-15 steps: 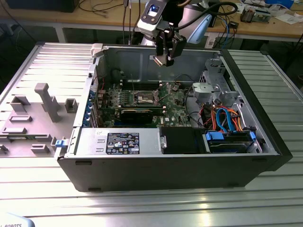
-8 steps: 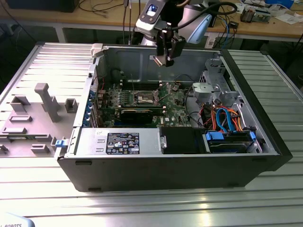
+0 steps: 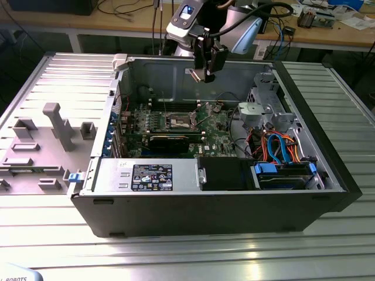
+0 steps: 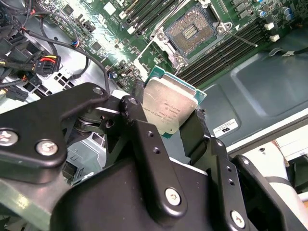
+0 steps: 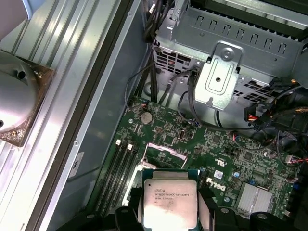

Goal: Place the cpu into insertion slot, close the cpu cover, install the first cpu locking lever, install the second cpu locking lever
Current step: 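Place the cpu into insertion slot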

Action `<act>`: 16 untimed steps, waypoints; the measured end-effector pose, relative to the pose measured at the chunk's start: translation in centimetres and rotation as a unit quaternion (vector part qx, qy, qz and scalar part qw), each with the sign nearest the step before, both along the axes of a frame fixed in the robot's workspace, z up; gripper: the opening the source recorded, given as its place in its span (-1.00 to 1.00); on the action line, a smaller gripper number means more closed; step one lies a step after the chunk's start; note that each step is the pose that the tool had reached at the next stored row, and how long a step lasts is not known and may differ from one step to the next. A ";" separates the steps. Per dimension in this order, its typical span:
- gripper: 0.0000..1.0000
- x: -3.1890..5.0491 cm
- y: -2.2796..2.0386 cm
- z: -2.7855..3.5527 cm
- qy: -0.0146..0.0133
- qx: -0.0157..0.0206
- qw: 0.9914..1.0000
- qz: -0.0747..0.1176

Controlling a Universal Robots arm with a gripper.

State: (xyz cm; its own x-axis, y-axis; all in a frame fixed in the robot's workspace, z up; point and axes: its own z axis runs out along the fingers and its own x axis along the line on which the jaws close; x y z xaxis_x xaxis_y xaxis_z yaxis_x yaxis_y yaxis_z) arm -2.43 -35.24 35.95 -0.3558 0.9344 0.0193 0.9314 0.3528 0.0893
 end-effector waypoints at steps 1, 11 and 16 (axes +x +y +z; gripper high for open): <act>0.08 0.00 0.00 0.00 0.000 0.000 1.000 0.000; 0.08 0.00 0.00 -0.03 0.000 0.000 0.999 -0.045; 0.08 -0.01 0.00 -0.03 0.000 0.000 0.998 -0.064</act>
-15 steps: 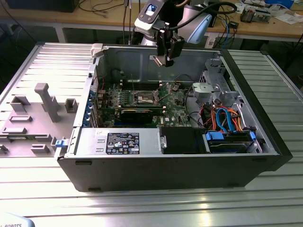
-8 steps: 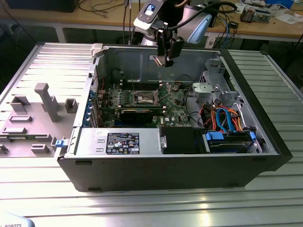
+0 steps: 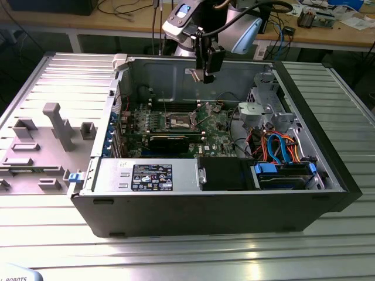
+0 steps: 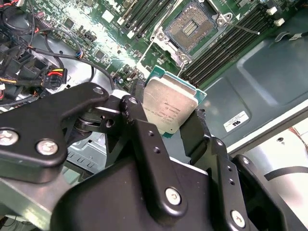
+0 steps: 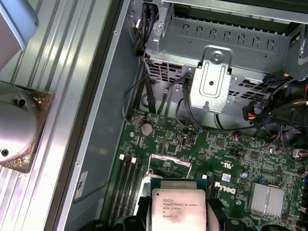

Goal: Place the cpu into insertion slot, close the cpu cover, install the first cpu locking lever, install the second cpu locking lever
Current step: 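Place the cpu into insertion slot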

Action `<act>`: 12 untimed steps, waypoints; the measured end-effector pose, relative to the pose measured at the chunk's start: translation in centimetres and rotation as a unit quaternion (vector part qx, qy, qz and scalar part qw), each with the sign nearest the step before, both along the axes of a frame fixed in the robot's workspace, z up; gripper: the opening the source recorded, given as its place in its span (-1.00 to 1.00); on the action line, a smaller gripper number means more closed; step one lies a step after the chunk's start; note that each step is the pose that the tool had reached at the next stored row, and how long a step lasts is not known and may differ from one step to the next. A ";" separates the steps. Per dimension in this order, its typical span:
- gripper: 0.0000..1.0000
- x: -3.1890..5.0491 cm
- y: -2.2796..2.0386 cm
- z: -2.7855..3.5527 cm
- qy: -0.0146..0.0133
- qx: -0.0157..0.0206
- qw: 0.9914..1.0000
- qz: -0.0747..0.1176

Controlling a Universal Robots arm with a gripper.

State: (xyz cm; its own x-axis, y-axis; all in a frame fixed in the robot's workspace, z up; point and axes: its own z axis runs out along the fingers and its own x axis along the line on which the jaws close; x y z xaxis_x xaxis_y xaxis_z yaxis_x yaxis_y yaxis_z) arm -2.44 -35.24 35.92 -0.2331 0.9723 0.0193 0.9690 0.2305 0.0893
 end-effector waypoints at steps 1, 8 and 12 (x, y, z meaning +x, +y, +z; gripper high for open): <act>0.08 0.00 0.00 0.00 0.000 0.000 1.000 0.000; 0.08 -0.01 0.00 0.00 0.000 0.000 1.000 -0.001; 0.08 -0.01 0.00 0.00 0.000 0.000 1.000 -0.003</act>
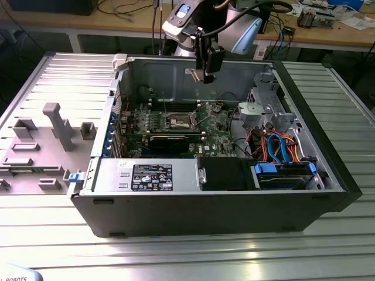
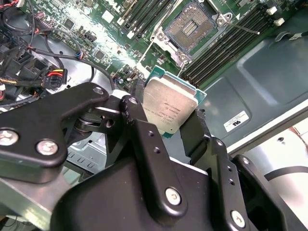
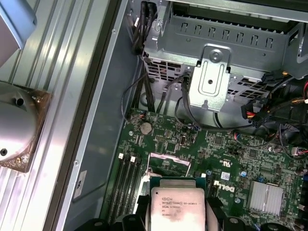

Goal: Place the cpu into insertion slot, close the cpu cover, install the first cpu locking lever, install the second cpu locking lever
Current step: 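Place the cpu into insertion slot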

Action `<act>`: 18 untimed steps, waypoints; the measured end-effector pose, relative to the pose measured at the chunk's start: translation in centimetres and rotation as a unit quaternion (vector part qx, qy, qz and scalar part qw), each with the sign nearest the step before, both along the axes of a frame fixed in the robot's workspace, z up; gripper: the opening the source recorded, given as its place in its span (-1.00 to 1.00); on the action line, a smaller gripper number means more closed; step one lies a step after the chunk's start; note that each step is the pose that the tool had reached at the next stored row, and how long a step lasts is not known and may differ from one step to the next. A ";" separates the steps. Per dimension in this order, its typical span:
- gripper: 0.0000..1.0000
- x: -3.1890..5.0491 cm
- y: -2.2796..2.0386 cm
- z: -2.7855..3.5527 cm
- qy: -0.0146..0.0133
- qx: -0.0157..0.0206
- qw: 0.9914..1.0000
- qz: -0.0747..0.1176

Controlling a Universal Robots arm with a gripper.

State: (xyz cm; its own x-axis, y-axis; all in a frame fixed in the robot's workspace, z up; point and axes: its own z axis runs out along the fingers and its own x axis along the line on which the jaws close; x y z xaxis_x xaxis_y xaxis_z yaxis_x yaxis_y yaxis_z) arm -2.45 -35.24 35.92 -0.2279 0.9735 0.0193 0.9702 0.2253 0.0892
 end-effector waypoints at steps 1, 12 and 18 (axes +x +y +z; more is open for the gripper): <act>0.08 0.00 0.00 0.00 0.000 0.000 1.000 -0.001; 0.08 0.00 0.00 -0.04 0.000 0.000 0.997 -0.078; 0.08 0.00 0.00 -0.04 0.000 0.000 0.996 -0.094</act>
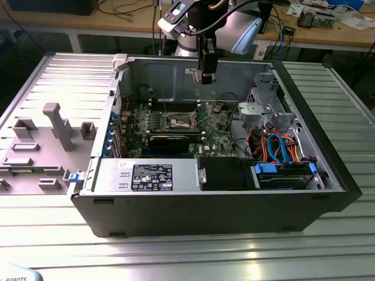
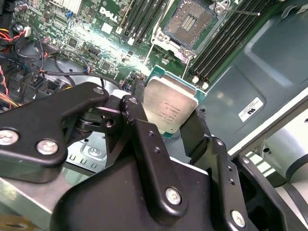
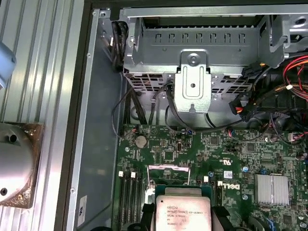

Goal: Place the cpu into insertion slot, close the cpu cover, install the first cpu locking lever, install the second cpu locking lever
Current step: 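Place the cpu into insertion slot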

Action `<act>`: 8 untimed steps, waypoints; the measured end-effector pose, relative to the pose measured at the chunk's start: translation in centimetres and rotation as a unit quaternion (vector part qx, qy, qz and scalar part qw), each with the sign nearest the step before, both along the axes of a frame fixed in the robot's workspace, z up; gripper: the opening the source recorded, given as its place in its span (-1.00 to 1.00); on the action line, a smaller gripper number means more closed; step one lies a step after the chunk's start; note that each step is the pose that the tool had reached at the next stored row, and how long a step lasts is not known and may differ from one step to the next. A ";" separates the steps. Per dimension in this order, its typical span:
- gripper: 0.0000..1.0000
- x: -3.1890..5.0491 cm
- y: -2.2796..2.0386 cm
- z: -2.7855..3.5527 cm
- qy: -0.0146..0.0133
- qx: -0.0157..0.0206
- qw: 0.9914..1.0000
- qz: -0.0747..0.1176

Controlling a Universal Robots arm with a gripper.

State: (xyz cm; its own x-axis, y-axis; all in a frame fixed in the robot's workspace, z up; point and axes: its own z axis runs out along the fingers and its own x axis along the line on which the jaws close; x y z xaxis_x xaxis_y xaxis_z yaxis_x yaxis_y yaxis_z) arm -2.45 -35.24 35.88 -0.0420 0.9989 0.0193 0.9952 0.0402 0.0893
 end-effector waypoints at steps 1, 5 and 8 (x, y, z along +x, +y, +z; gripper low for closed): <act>0.08 0.00 0.00 0.00 0.000 0.000 1.000 -0.002; 0.08 0.00 0.00 -0.01 0.000 0.000 1.000 -0.028; 0.08 0.00 0.00 -0.01 0.000 0.000 0.999 -0.050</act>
